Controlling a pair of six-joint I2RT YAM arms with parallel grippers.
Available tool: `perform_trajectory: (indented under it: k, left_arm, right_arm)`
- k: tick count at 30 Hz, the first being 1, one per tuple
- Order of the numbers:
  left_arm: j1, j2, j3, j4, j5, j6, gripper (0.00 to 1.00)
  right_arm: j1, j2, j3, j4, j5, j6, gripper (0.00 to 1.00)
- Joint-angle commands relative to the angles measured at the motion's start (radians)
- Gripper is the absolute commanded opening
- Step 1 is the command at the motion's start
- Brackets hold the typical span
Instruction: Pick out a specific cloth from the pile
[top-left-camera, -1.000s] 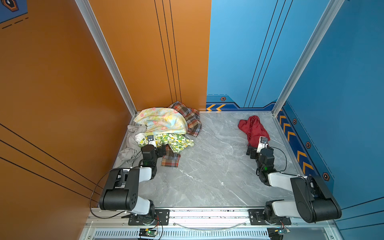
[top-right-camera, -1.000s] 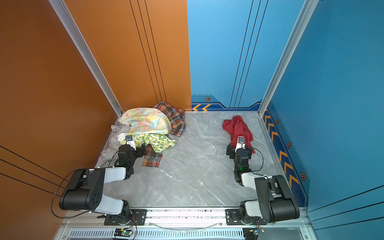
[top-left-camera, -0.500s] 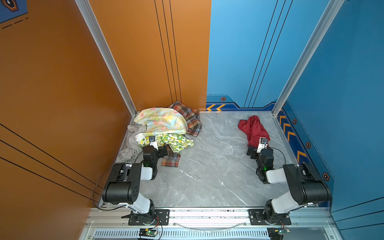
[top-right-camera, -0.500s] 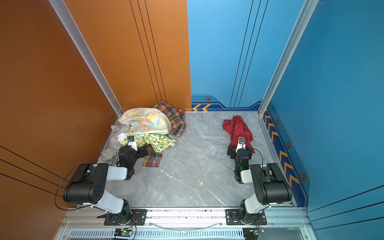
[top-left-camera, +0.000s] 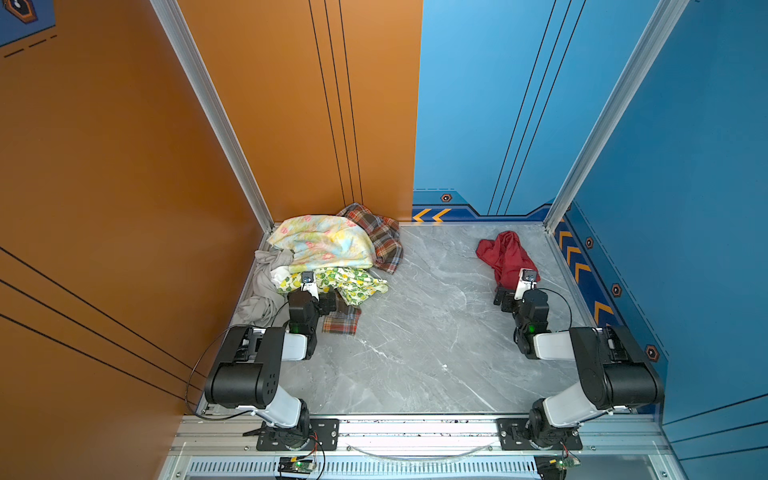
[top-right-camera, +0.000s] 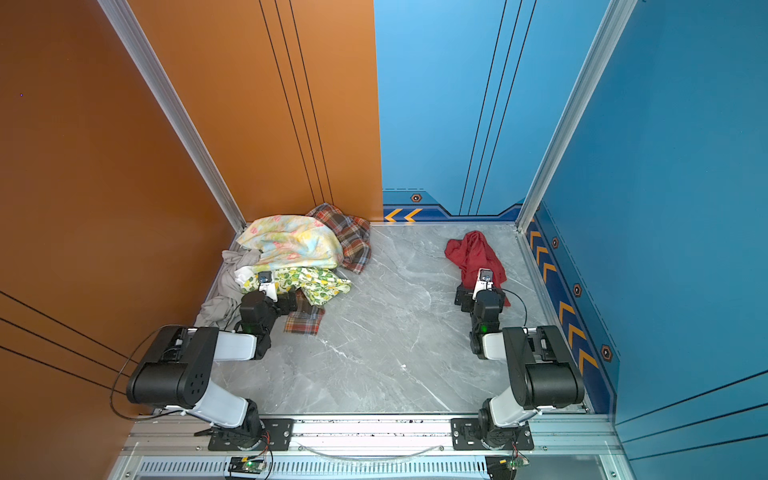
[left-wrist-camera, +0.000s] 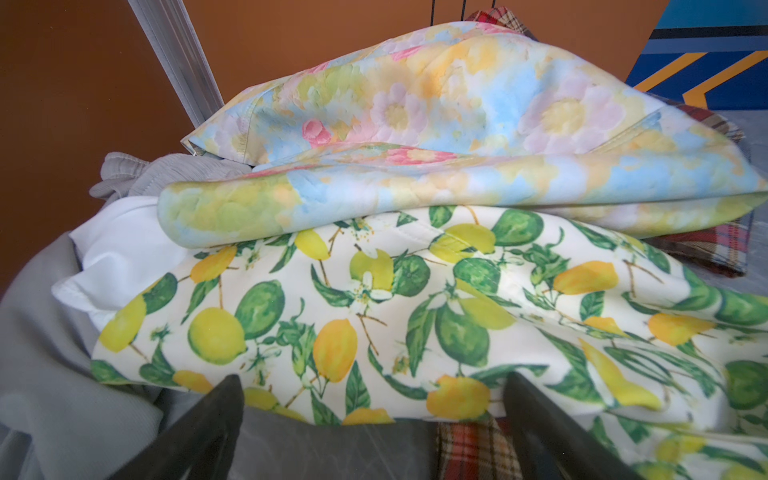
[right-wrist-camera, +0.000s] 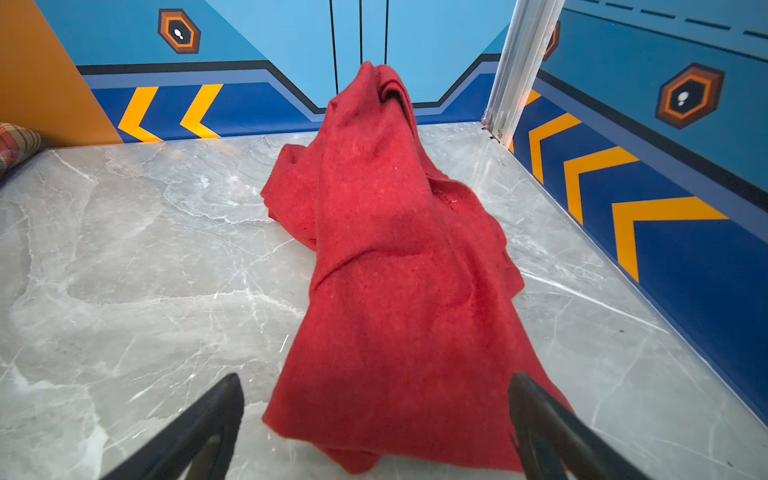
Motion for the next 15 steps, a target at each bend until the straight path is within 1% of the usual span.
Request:
perform_trajectory:
  k: [1, 10, 12, 15]
  left_arm:
    - [-0.003, 0.011, 0.015, -0.006, -0.020, 0.015, 0.98]
    - [-0.003, 0.009, 0.015, -0.006, -0.021, 0.015, 0.98]
    - [-0.003, 0.010, 0.014, -0.006, -0.020, 0.014, 0.98]
    - [-0.003, 0.009, 0.015, -0.006, -0.021, 0.014, 0.98]
  right_arm:
    - [0.004, -0.002, 0.008, -0.021, -0.009, 0.005, 1.00]
    - [0.003, -0.002, 0.009, -0.021, -0.009, 0.004, 1.00]
    - [-0.009, -0.003, 0.016, -0.036, -0.032, 0.011, 1.00]
    - [-0.003, -0.003, 0.013, -0.031, -0.022, 0.009, 1.00]
